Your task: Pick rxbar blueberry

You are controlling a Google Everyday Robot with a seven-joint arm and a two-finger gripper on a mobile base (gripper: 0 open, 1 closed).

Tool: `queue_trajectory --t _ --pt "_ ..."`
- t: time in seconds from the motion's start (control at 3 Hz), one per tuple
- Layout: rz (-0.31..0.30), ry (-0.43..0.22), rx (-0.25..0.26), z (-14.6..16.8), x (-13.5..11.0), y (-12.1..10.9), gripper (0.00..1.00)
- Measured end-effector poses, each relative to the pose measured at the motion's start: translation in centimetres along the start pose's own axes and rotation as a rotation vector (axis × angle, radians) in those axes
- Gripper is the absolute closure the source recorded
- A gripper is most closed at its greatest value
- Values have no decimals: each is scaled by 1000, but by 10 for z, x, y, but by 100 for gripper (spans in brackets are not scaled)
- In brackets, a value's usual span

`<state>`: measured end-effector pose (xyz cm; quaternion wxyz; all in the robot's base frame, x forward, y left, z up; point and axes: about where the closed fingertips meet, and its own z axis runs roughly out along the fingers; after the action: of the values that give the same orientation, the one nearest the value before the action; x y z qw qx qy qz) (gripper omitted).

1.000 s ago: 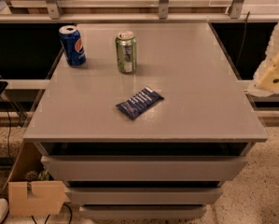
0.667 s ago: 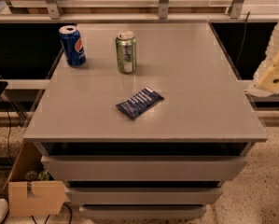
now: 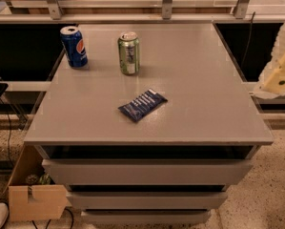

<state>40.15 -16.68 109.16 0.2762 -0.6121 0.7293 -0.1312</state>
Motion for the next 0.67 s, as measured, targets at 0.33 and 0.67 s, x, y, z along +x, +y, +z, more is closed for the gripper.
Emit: queue_trajectory --t 0.33,0.67 --pt "0 0 0 0 0 0 0" --pt "0 0 0 0 0 0 0"
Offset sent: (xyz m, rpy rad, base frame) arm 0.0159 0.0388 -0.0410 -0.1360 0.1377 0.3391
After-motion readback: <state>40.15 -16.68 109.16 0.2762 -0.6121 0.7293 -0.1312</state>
